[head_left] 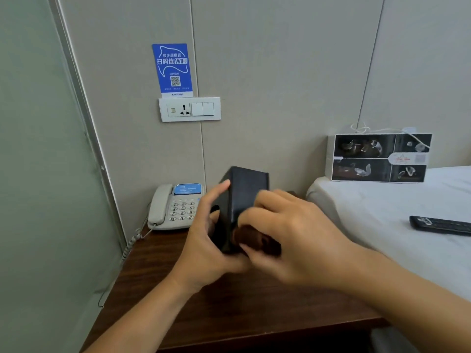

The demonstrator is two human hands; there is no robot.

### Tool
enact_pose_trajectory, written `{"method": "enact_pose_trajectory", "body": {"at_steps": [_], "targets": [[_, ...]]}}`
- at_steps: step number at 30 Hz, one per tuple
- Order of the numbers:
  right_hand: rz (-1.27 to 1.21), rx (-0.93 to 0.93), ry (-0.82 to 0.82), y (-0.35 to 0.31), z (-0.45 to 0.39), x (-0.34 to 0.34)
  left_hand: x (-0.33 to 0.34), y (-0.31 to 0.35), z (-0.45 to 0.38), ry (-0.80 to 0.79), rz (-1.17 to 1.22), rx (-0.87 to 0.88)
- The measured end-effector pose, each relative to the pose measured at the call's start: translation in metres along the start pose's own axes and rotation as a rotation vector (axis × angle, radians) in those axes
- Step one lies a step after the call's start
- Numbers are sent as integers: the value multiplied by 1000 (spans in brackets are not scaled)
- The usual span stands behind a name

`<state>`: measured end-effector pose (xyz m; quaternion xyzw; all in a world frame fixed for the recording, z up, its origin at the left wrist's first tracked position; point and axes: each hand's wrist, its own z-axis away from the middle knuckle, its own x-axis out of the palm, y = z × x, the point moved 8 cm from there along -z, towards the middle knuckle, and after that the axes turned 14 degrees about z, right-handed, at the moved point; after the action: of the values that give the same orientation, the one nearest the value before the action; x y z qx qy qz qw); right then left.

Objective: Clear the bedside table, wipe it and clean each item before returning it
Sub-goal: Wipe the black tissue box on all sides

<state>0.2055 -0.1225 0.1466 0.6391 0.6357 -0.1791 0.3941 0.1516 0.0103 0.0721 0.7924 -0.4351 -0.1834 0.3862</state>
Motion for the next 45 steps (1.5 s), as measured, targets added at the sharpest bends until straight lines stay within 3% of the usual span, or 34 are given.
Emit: {"method": "enact_pose_trajectory", "body": {"at_steps": [3, 9, 17, 26, 34, 40, 45], "targets": [[24, 17, 16, 12, -3, -4, 5, -2, 2, -26, -2, -25], [50, 232, 169, 69, -56, -10, 2, 1, 0, 11, 3, -44], [-24, -5, 35, 12, 16, 0, 0, -4, 0, -77, 34, -67], [-35, 220, 136, 73, -48, -6, -3, -2, -3, -15, 46, -27], [-120, 13, -71, 16, -15, 1, -25, 1, -16, 73, 90, -45], [-199, 260, 127, 56, -22, 0, -17, 8, -15, 14, 89, -98], [-304, 298, 211, 66, -28, -1, -21, 12, -12, 18, 51, -101]]}}
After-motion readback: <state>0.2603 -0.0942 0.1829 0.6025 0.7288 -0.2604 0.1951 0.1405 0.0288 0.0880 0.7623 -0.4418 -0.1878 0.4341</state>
